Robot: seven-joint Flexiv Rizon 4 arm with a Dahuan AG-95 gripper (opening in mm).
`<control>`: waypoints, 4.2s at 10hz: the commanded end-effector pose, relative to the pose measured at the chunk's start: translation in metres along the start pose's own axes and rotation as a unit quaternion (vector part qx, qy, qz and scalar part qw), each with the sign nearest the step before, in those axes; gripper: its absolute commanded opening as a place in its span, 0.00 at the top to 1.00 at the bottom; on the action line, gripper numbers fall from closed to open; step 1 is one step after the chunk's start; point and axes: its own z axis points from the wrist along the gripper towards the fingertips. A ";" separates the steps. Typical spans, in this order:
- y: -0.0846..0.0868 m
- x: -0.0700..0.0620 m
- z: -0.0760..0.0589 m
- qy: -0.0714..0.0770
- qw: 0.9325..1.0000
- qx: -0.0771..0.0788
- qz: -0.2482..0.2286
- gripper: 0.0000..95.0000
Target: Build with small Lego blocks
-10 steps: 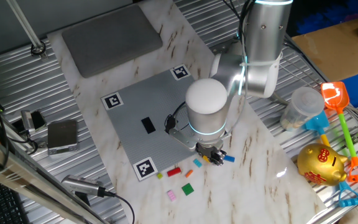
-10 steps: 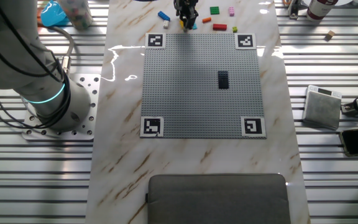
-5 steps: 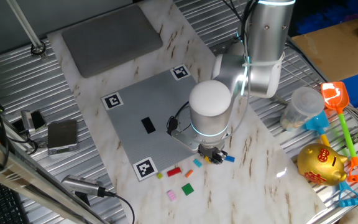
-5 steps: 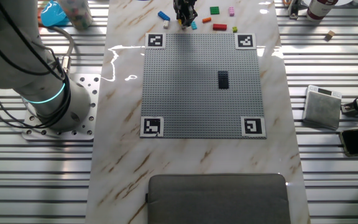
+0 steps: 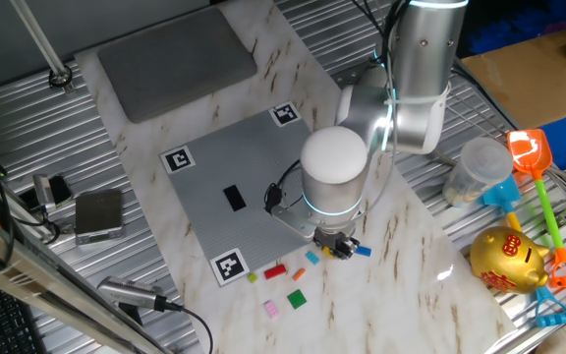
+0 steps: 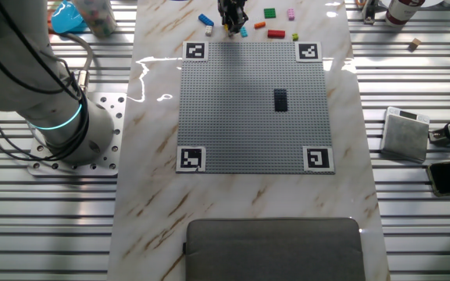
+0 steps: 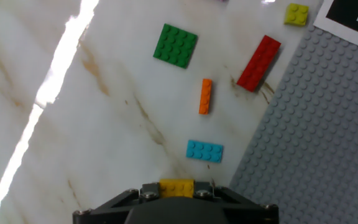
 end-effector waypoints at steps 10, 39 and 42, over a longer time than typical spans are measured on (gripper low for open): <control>-0.086 -0.043 -0.037 0.018 0.984 0.032 -0.175 1.00; -0.203 -0.030 -0.040 0.027 0.906 0.060 -0.417 1.00; -0.200 -0.034 -0.038 0.028 0.910 0.062 -0.408 1.00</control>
